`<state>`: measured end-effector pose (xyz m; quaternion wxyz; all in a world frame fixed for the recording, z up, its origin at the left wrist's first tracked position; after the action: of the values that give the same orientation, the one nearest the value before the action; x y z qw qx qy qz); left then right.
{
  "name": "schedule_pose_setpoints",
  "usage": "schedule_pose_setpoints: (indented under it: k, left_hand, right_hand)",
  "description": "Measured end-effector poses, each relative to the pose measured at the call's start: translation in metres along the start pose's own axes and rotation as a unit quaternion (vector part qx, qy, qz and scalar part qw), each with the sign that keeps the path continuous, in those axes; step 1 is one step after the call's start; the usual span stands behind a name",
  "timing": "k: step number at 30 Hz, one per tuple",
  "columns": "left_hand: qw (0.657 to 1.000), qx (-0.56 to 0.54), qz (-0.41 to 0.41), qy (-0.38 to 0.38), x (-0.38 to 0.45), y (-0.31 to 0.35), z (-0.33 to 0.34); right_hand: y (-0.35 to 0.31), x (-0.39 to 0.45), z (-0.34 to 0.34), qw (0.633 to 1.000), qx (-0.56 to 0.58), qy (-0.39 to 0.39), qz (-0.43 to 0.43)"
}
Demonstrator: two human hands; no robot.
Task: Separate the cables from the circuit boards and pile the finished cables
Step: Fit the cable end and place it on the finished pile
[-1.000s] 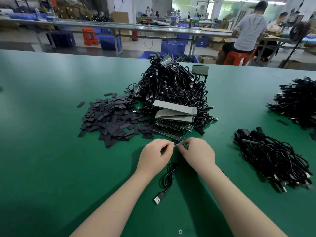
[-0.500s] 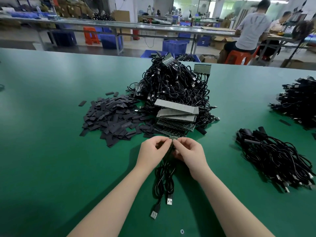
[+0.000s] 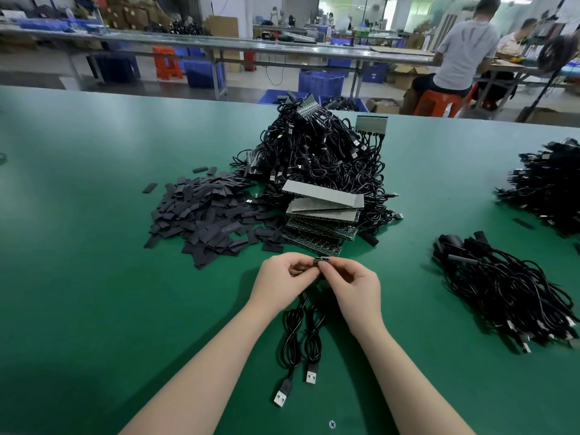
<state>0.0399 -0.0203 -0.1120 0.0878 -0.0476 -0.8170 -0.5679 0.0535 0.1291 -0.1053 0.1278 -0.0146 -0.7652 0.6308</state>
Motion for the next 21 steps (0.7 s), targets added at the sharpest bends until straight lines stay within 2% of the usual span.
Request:
schedule_pose_setpoints:
  k: [15,18,21]
  left_hand:
    - [0.997,0.058,-0.001,0.045,0.003,-0.001,0.003]
    - [0.998,0.047,0.0,0.047,0.003,-0.001,0.003]
    - [0.995,0.02,-0.01,0.095,0.003,-0.003,0.002]
  right_hand:
    - [0.004,0.001,0.011,0.996,-0.073,0.042,-0.025]
    - [0.004,0.002,0.009,0.997,-0.058,0.041,-0.01]
    - [0.004,0.0,0.004,0.999,-0.011,0.049,0.014]
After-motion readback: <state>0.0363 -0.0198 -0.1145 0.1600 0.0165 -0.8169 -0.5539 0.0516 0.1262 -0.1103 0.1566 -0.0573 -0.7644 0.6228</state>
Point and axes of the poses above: each hand's wrist, its own x-axis towards the middle knuckle, its own z-axis out of the palm, y = z × x, the point moved 1 cm from there along x, towards the middle knuckle, and after that the axes turned 2 degrees about y, right-handed, at the moved point
